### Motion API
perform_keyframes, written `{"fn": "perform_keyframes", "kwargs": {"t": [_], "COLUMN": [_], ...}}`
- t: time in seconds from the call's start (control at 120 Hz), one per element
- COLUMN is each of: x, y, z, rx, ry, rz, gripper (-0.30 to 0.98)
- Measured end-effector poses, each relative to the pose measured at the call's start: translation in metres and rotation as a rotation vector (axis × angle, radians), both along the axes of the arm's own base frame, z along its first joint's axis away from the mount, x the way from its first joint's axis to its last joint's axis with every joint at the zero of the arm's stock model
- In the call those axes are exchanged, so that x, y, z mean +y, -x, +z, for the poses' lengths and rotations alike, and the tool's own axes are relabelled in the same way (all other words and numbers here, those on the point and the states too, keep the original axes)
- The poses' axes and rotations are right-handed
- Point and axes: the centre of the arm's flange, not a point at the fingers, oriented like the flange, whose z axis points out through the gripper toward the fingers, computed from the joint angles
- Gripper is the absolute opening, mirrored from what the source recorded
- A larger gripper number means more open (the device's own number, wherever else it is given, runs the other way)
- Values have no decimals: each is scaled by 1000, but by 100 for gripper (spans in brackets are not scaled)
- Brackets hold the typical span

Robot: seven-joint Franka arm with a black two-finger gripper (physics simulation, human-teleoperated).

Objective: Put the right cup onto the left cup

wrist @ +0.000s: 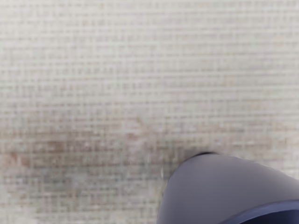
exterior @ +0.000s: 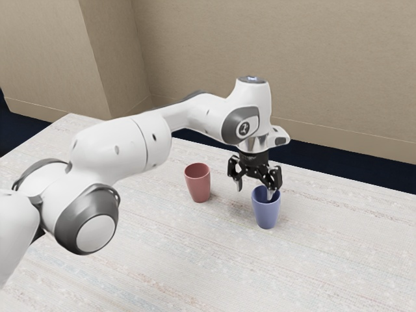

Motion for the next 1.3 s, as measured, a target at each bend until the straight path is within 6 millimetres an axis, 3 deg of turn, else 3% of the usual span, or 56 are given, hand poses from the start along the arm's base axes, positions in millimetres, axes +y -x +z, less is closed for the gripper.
{"fn": "perform_keyframes", "kwargs": {"t": [0.067, 0.25, 0.35, 0.7, 0.925, 1.092, 1.3], "x": [1, 1, 0, -4, -4, 9, 21], "y": [-1, -1, -1, 0, 2, 7, 20], "z": [-2, -2, -2, -1, 27, 83, 130], "rx": [-2, -7, -8, -11, -36, -89, -119], "ry": [-1, 0, 1, 1, 4, 1, -5], "rz": [1, 4, 7, 16, 19, 32, 41], "gripper": [62, 23, 9, -7, -9, -10, -10]}}
